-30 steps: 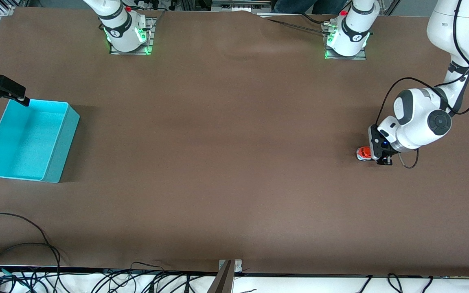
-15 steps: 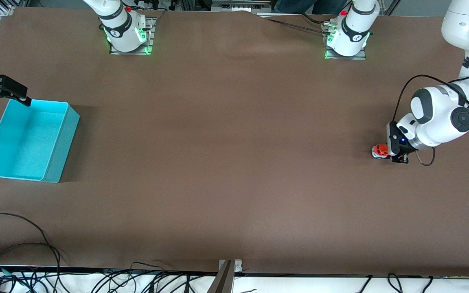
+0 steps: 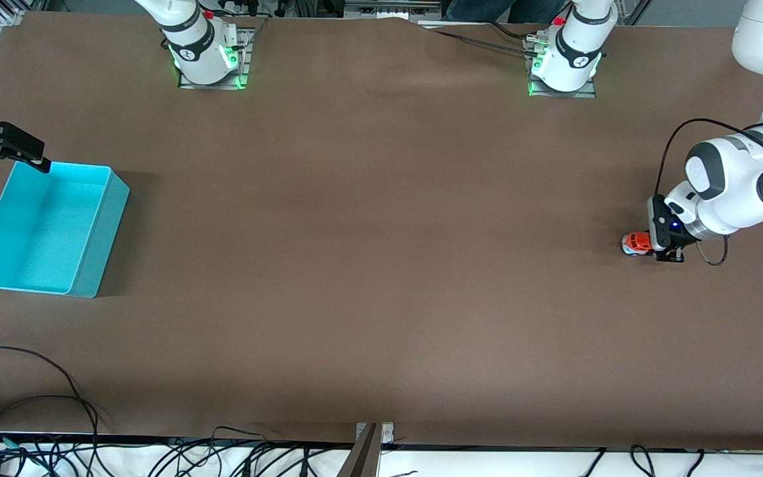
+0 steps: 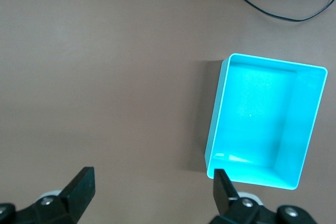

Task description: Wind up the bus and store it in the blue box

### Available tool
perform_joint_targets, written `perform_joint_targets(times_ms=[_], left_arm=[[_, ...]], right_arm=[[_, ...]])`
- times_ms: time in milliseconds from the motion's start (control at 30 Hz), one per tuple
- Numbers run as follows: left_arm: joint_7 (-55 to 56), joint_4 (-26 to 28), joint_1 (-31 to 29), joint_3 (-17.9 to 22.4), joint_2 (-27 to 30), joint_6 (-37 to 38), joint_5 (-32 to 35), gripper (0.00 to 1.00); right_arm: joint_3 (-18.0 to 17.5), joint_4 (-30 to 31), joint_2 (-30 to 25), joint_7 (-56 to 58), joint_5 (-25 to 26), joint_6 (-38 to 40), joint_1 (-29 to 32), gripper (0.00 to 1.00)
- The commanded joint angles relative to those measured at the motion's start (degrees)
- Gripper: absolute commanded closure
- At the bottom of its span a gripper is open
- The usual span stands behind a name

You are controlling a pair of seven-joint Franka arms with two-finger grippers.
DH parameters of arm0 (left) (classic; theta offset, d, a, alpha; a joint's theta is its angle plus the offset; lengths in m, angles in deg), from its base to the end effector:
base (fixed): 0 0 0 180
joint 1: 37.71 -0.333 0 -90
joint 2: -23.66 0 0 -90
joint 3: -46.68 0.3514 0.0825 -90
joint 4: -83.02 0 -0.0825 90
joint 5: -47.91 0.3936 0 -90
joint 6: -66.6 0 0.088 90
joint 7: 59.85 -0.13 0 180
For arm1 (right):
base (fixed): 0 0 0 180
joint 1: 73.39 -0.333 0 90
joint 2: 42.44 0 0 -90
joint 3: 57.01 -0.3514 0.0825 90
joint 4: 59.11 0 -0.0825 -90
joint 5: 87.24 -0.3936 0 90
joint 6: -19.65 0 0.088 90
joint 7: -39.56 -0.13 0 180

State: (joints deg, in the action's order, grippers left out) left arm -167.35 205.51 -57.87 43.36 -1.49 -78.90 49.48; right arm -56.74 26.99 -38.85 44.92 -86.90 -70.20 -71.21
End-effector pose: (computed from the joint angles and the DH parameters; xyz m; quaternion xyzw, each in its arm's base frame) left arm 0.5624 0.1701 0.1949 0.6965 -0.7173 -0.0042 0.0183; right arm 0.5853 -0.0257 0.6334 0.9997 0.0254 0.0012 0.0032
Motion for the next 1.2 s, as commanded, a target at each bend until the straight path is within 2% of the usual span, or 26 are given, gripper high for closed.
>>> perform_joint_targets(times_ms=[0,300,467,1168], left_arm=[[-2.7,1.1,-1.8,1.3,-3.9,0.0,1.1,0.85],[-6.4,-0.7,-2.3,3.2,-5.0,0.0,1.0,0.85],[-6.6,-1.5,-4.1,3.3,-6.0,-0.1,1.1,0.85],[-10.7,-3.3,-4.4,5.0,-7.9,-0.2,0.4,0.85]], right_arm=[[0.2,-0.8,-0.1,0.1,-0.8,0.5,0.1,0.00],[0.3,-0.9,-0.1,0.2,-0.7,0.5,0.2,0.00],[0.3,-0.8,-0.2,0.3,-0.8,0.7,0.2,0.00],[0.4,-0.8,-0.1,0.3,-0.7,0.6,0.2,0.00]])
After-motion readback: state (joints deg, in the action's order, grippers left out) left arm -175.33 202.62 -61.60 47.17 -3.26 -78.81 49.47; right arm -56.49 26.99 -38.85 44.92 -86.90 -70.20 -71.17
